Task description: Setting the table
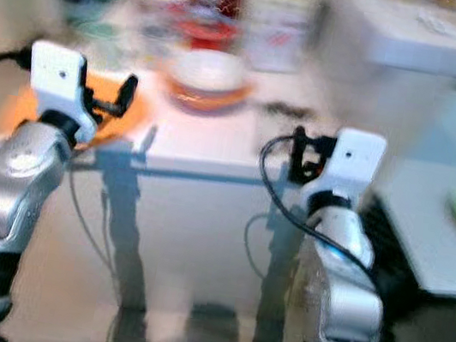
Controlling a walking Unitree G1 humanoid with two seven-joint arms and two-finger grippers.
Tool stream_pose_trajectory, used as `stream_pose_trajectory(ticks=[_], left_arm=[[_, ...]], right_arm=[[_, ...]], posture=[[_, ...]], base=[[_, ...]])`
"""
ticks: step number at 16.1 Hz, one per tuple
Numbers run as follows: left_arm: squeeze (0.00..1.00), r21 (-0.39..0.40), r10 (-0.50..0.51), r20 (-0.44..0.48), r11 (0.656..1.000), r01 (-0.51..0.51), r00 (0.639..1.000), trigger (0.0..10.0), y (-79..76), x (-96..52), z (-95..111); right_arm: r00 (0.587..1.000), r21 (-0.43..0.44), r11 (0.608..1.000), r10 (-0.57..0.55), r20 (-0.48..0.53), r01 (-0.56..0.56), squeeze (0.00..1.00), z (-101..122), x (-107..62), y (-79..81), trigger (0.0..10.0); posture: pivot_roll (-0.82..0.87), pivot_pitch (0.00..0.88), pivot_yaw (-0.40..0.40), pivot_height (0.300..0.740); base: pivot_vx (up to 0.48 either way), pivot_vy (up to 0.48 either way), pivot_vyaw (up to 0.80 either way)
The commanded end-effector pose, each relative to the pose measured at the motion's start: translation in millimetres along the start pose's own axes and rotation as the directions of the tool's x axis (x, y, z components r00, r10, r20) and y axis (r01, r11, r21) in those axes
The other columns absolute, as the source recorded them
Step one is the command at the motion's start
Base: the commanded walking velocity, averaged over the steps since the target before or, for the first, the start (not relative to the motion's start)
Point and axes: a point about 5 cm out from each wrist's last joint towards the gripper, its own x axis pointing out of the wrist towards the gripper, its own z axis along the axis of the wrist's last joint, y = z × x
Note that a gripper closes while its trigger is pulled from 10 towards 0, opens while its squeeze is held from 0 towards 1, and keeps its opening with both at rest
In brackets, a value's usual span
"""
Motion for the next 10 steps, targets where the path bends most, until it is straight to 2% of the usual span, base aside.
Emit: stream_pose_trajectory(ticks=[1,2,4,10], left_arm=[[0.0,0.023,0.005,0.026,1.0,-0.005,1.0,10.0,2.7,0.1,7.0],[0.0,0.034,0.021,0.028,0.999,-0.022,0.999,10.0,5.0,1.0,8.8],[0.0,0.059,0.035,0.017,0.998,-0.036,0.999,10.0,8.5,3.4,8.7],[0.0,0.075,0.051,0.045,0.996,-0.054,0.998,10.0,14.2,4.2,17.5]], right_arm=[[0.998,0.017,0.999,0.049,0.027,-0.05,0.0,8.3,2.9,7.3,10.0],[0.996,0.005,0.996,0.087,0.021,-0.087,0.0,9.0,5.0,11.2,10.0],[0.996,-0.02,0.996,0.086,0.005,-0.086,0.0,8.0,9.2,10.6,10.0],[0.986,-0.006,0.986,0.167,-0.021,-0.167,0.0,5.8,11.7,17.1,10.0]], posture=[[0.04,0.0,-0.006,0.74],[0.03,0.0,-0.005,0.74],[0.03,0.0,-0.003,0.74],[0.03,0.0,-0.01,0.74]], base=[[0.345,0.0,0.0],[0.277,0.0,0.0],[0.0,0.0,0.0],[0.0,0.0,0.0]])
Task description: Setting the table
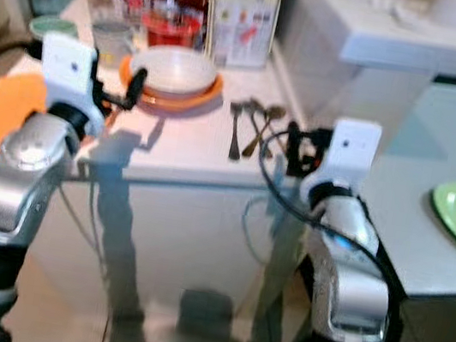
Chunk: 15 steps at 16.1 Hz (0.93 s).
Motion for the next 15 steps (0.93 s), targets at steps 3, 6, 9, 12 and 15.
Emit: stream_pose_trajectory(ticks=[3,6,9,12,15], left_arm=[[0.0,0.043,-0.03,-0.008,0.999,0.031,1.0,10.0,-1.8,-0.1,1.3],[0.0,0.025,-0.048,-0.017,0.999,0.049,0.999,10.0,-7.7,-1.5,-2.0],[0.0,0.036,-0.079,-0.027,0.996,0.08,0.996,10.0,-14.3,-2.4,-7.0],[0.0,0.037,-0.097,-0.026,0.995,0.098,0.995,10.0,-18.7,-2.4,-6.1],[0.0,0.022,-0.108,-0.014,0.994,0.109,0.994,10.0,-22.1,-2.4,-4.8]], right_arm=[[0.999,0.012,1.0,0.018,-0.034,-0.018,0.0,-3.1,5.6,0.7,10.0],[0.998,-0.002,1.0,0.025,-0.051,-0.025,0.0,-5.9,10.2,0.1,10.0],[0.995,-0.005,0.996,0.084,-0.053,-0.085,0.0,-7.5,22.6,6.3,10.0],[0.992,-0.016,0.993,0.114,-0.051,-0.115,0.0,-7.6,28.3,11.8,10.0],[0.989,-0.022,0.99,0.139,-0.048,-0.14,0.0,-8.0,30.7,17.6,10.0]], posture=[[0.03,0.0,-0.002,0.74],[0.03,0.0,0.0,0.74],[0.03,0.0,-0.001,0.74],[0.03,0.0,-0.005,0.74],[0.04,0.0,-0.006,0.74]], base=[[0.0,0.0,0.0],[0.0,0.0,0.0],[0.0,0.0,0.0],[0.0,0.0,0.0],[0.0,0.0,0.0]])
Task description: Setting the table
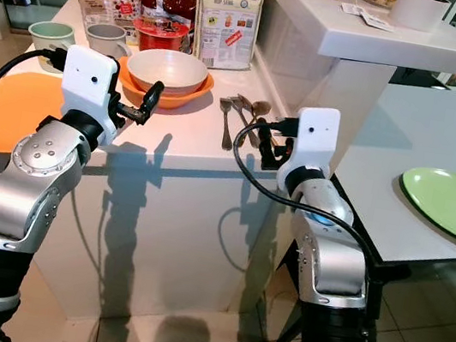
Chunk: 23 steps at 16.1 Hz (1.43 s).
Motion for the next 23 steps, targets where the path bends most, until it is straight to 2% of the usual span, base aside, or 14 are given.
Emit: stream_pose_trajectory(ticks=[1,2,5,12,23], left_arm=[[0.0,-0.009,-0.003,0.006,1.0,0.003,1.0,10.0,-1.2,-0.8,0.0],[0.0,-0.015,-0.004,0.006,1.0,0.004,1.0,10.0,-2.4,-0.7,-0.2],[0.0,-0.016,-0.006,0.009,1.0,0.006,1.0,10.0,-4.3,-1.3,0.1],[0.0,-0.024,-0.018,0.012,1.0,0.018,1.0,10.0,-4.7,-3.2,0.3],[0.0,-0.03,-0.025,0.016,0.999,0.025,1.0,10.0,-4.3,-4.0,1.6]], right_arm=[[1.0,0.0,1.0,-0.023,0.013,0.023,0.0,3.1,1.4,-1.9,10.0],[0.998,0.018,0.998,-0.068,0.01,0.068,0.0,0.3,-1.9,-4.4,10.0],[0.995,0.024,0.995,-0.1,-0.002,0.1,0.0,-5.0,-8.4,-7.5,10.0],[0.988,0.074,0.987,-0.147,0.049,0.143,0.0,2.7,-17.3,-12.0,10.0],[0.989,0.075,0.988,-0.14,0.038,0.136,0.0,0.0,-21.5,-11.2,10.0]], posture=[[0.04,0.0,-0.006,0.74],[0.05,0.0,-0.015,0.74],[0.05,0.0,-0.02,0.74],[0.05,0.0,-0.017,0.74],[0.05,0.0,-0.022,0.74]], base=[[0.0,0.0,0.0],[0.0,0.0,0.0],[0.0,0.0,0.0],[0.0,0.0,0.0],[0.304,0.0,0.0]])
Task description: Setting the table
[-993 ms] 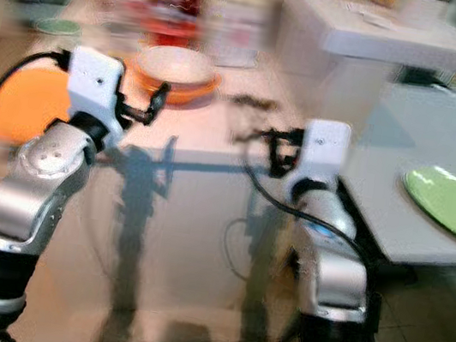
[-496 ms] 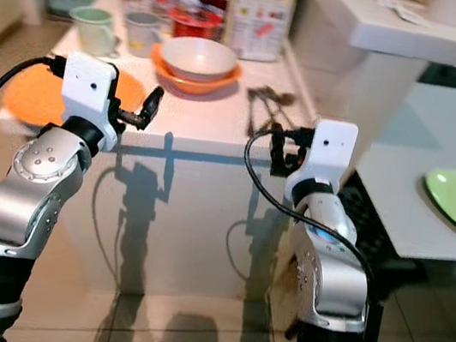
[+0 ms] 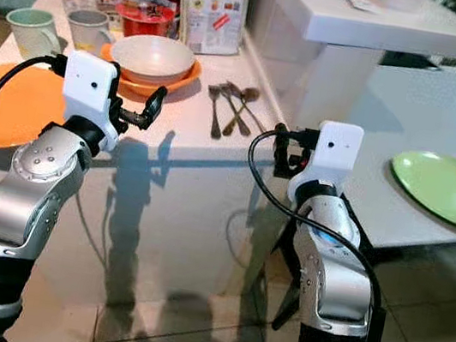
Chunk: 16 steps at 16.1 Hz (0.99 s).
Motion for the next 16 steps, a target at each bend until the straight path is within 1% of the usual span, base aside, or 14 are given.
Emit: stream_pose_trajectory(ticks=[1,2,5,9,11,15,16], left_arm=[[0.0,0.007,0.002,0.014,1.0,-0.002,1.0,10.0,0.0,0.1,4.4],[0.0,0.007,0.003,0.013,1.0,-0.003,1.0,10.0,0.8,0.6,4.2],[0.0,-0.001,0.013,0.009,1.0,-0.013,1.0,10.0,1.6,-0.5,1.8],[0.0,0.002,0.018,0.019,1.0,-0.018,1.0,10.0,3.3,-1.5,4.4],[0.0,0.005,0.019,0.018,1.0,-0.019,1.0,10.0,4.4,-1.7,4.3],[0.0,0.009,0.014,0.016,1.0,-0.015,1.0,10.0,4.6,-1.8,4.2],[0.0,0.008,0.016,0.038,1.0,-0.016,0.999,10.0,4.7,-2.8,6.1]], right_arm=[[1.0,0.003,1.0,0.012,-0.003,-0.012,0.0,2.0,0.9,-0.4,10.0],[1.0,0.003,1.0,0.021,-0.005,-0.021,0.0,2.6,2.1,0.5,10.0],[0.999,-0.034,0.999,0.041,-0.013,-0.042,0.0,2.6,1.0,-0.6,10.0],[0.994,-0.054,0.993,0.103,-0.029,-0.104,0.0,2.0,1.6,6.9,10.0],[0.994,-0.035,0.994,0.101,-0.038,-0.103,0.0,0.0,0.5,7.3,10.0],[0.995,-0.033,0.996,0.08,-0.051,-0.082,0.0,-2.5,-1.0,3.7,10.0],[0.994,-0.031,0.995,0.094,-0.062,-0.096,0.0,-3.6,-1.6,4.4,10.0]], posture=[[0.05,0.0,-0.02,0.74],[0.04,0.0,-0.016,0.74],[0.04,0.0,-0.025,0.74],[0.04,0.0,-0.03,0.74],[0.04,0.0,-0.027,0.74],[0.04,0.0,-0.027,0.74],[0.04,0.0,-0.027,0.74]], base=[[0.322,0.0,0.0],[0.322,0.0,0.0],[0.325,0.0,0.0],[0.325,0.0,0.8],[0.326,0.0,0.0],[0.322,0.0,0.0],[0.0,0.0,0.0]])
